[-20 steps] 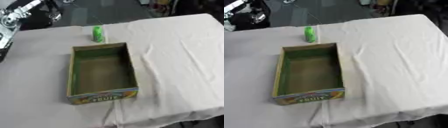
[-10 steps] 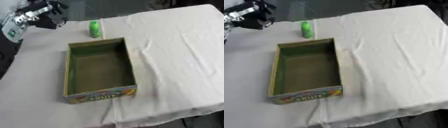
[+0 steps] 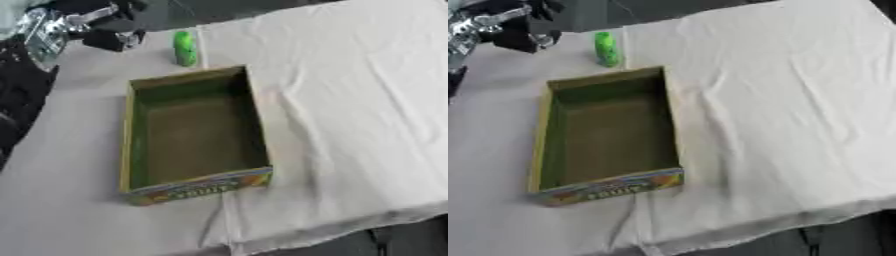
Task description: Pick up objects on the table and place them in the box.
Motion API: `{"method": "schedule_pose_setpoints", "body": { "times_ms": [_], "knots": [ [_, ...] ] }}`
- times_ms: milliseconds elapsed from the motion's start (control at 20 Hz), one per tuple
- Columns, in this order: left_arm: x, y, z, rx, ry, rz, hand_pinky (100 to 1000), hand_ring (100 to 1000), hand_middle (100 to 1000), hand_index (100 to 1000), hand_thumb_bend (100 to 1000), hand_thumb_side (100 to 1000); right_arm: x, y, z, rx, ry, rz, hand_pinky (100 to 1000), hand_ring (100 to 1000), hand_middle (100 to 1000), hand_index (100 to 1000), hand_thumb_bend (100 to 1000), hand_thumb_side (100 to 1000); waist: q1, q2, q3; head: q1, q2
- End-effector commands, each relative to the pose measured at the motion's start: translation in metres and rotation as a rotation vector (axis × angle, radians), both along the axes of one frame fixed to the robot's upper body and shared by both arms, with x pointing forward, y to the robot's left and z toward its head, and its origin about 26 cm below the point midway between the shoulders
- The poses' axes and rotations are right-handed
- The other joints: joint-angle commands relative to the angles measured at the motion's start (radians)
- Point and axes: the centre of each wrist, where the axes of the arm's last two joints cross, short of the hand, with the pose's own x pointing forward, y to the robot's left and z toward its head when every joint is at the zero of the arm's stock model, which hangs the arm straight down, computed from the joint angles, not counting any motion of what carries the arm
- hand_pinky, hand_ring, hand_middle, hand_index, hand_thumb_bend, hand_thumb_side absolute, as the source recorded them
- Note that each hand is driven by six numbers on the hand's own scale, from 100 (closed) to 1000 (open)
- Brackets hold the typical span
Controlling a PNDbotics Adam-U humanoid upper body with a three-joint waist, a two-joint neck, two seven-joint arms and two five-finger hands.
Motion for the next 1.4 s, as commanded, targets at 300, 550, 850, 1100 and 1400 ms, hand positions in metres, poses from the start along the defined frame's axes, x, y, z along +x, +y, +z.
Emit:
{"method": "schedule_pose_setpoints", "body": {
  "times_ms": [300,550,850,1100,1400],
  "knots": [
    [0.004,0.005,0.027,0.125,-0.003,0.057,854,806,927,1000,1000,711,0.0,0.008,0.022,0.027,-0.049,0.047,577,689,775,929,100,697,0.021,0.01,-0.038,0.053,-0.001],
    [0.001,0.013,0.034,0.142,-0.033,0.118,860,812,935,1000,1000,711,0.002,0.017,0.034,0.038,-0.08,0.093,577,689,775,929,100,696,0.053,0.049,-0.076,0.091,-0.02],
    [0.001,0.016,0.042,0.131,-0.076,0.139,859,810,937,1000,1000,750,0.002,0.022,0.041,0.022,-0.104,0.116,571,684,771,929,100,705,0.078,0.086,-0.104,0.117,-0.049],
    [-0.001,0.02,0.044,0.125,-0.096,0.159,856,806,936,1000,1000,738,0.002,0.025,0.044,0.008,-0.115,0.132,568,682,770,930,100,708,0.086,0.099,-0.118,0.136,-0.058],
    [-0.003,0.025,0.045,0.119,-0.106,0.176,855,805,935,1000,1000,721,0.002,0.028,0.047,0.004,-0.124,0.142,569,682,770,930,100,707,0.099,0.106,-0.134,0.153,-0.065]
  ]
}}
